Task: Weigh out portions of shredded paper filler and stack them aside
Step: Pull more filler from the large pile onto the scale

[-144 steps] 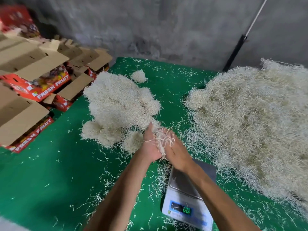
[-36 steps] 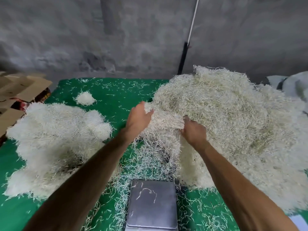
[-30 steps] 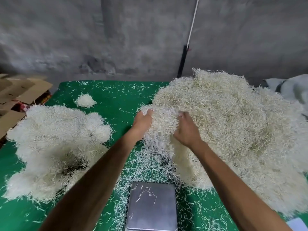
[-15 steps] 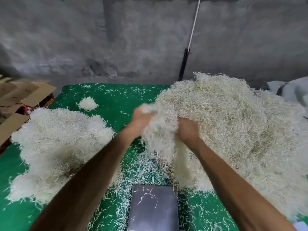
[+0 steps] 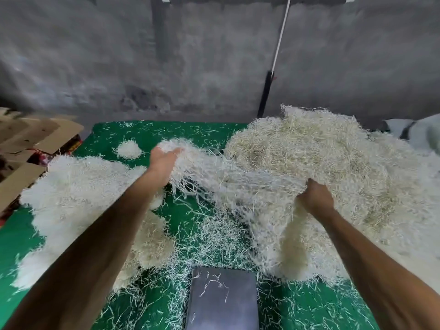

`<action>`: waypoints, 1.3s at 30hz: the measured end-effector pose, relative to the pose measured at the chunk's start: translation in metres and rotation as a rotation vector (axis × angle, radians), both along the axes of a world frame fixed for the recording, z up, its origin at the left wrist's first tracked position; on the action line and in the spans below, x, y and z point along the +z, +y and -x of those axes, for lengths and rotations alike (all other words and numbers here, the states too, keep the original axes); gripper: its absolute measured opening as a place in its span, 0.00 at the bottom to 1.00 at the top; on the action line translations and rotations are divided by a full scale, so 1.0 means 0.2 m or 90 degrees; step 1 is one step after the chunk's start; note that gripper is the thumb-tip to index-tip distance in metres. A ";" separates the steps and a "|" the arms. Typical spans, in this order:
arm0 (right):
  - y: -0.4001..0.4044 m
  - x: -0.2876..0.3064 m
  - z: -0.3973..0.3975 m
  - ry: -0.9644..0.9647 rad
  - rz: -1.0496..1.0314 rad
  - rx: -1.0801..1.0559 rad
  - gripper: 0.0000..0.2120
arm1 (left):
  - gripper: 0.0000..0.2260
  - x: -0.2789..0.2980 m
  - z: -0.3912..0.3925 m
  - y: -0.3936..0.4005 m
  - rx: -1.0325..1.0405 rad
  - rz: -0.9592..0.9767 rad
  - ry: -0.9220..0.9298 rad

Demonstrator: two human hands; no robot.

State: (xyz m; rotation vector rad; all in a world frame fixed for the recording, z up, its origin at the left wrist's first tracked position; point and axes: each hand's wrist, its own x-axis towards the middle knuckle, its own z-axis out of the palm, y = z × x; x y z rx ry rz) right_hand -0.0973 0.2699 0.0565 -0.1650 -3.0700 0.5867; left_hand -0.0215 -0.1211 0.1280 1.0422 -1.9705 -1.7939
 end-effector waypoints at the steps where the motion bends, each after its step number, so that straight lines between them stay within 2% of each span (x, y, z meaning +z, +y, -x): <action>1: -0.04 -0.01 -0.01 -0.001 0.063 0.007 0.13 | 0.40 -0.02 0.00 0.05 -0.038 0.015 -0.011; 3: -0.14 -0.03 -0.01 -0.028 0.236 -0.004 0.21 | 0.42 -0.05 0.01 0.15 -0.095 0.015 0.001; 5: -0.24 0.01 -0.02 -0.116 0.488 -0.004 0.29 | 0.43 -0.05 0.03 0.20 -0.105 0.001 0.042; 6: -0.27 0.05 -0.02 -0.159 0.575 0.009 0.29 | 0.44 -0.03 0.03 0.20 -0.100 -0.007 0.055; 7: -0.28 0.09 -0.02 -0.173 0.608 0.038 0.27 | 0.44 -0.01 0.03 0.20 -0.092 -0.020 0.057; 8: -0.29 0.13 -0.02 -0.162 0.566 0.077 0.26 | 0.44 0.00 0.04 0.19 -0.081 -0.039 0.051; 9: -0.31 0.18 -0.03 -0.129 0.432 0.127 0.26 | 0.45 0.03 0.04 0.18 -0.072 -0.061 0.045; 11: -0.36 0.25 -0.08 0.025 0.008 0.192 0.28 | 0.49 0.10 0.04 0.19 -0.078 -0.094 0.052; 12: -0.42 0.27 -0.12 0.102 -0.075 0.234 0.29 | 0.51 0.14 0.03 0.21 -0.088 -0.104 0.066; 13: -0.49 0.29 -0.17 0.121 -0.035 0.296 0.33 | 0.51 0.18 0.02 0.25 -0.101 -0.111 0.082; 14: -0.58 0.32 -0.22 0.071 0.071 0.376 0.39 | 0.51 0.22 0.01 0.29 -0.115 -0.111 0.094; 16: -0.77 0.30 -0.30 -0.109 0.231 0.473 0.51 | 0.49 0.28 -0.02 0.38 -0.171 -0.135 0.098; 17: -0.84 0.28 -0.32 -0.153 0.274 0.467 0.50 | 0.45 0.30 -0.04 0.41 -0.214 -0.169 0.093; 19: -0.91 0.22 -0.30 -0.143 0.309 0.400 0.30 | 0.27 0.36 -0.11 0.42 -0.263 -0.231 0.089; 20: -0.91 0.19 -0.27 -0.093 0.261 0.374 0.23 | 0.20 0.37 -0.15 0.39 -0.271 -0.226 0.080; 21: -0.88 0.16 -0.24 -0.042 0.182 0.365 0.19 | 0.20 0.37 -0.18 0.34 -0.269 -0.198 0.057; 22: -0.83 0.15 -0.20 0.001 0.085 0.353 0.16 | 0.24 0.35 -0.21 0.29 -0.271 -0.151 0.020; 24: -0.72 0.15 -0.12 0.059 -0.080 0.317 0.11 | 0.40 0.28 -0.25 0.19 -0.312 -0.023 -0.091; 26: -0.63 0.16 -0.03 0.062 -0.161 0.267 0.10 | 0.48 0.18 -0.27 0.18 -0.401 0.137 -0.188; 27: -0.62 0.18 0.00 0.060 -0.160 0.244 0.09 | 0.48 0.11 -0.26 0.20 -0.450 0.206 -0.216; 29: -0.63 0.23 0.04 0.070 -0.118 0.218 0.04 | 0.42 0.00 -0.20 0.25 -0.483 0.366 -0.212; 31: -0.69 0.28 0.04 0.105 -0.056 0.197 0.02 | 0.35 -0.10 -0.13 0.25 -0.403 0.573 -0.196; 32: -0.71 0.30 0.02 0.127 -0.027 0.191 0.04 | 0.28 -0.13 -0.09 0.23 -0.358 0.617 -0.201; 34: -0.75 0.34 -0.04 0.157 0.005 0.202 0.05 | 0.16 -0.15 -0.05 0.19 -0.288 0.542 -0.198; 37: -0.78 0.36 -0.16 0.175 -0.007 0.317 0.06 | 0.15 -0.23 0.00 0.14 -0.193 0.268 -0.185; 38: -0.77 0.37 -0.20 0.182 0.038 0.344 0.05 | 0.14 -0.24 -0.01 0.10 -0.147 0.195 -0.188; 39: -0.75 0.39 -0.23 0.193 0.127 0.345 0.05 | 0.18 -0.28 -0.03 0.06 -0.095 0.119 -0.200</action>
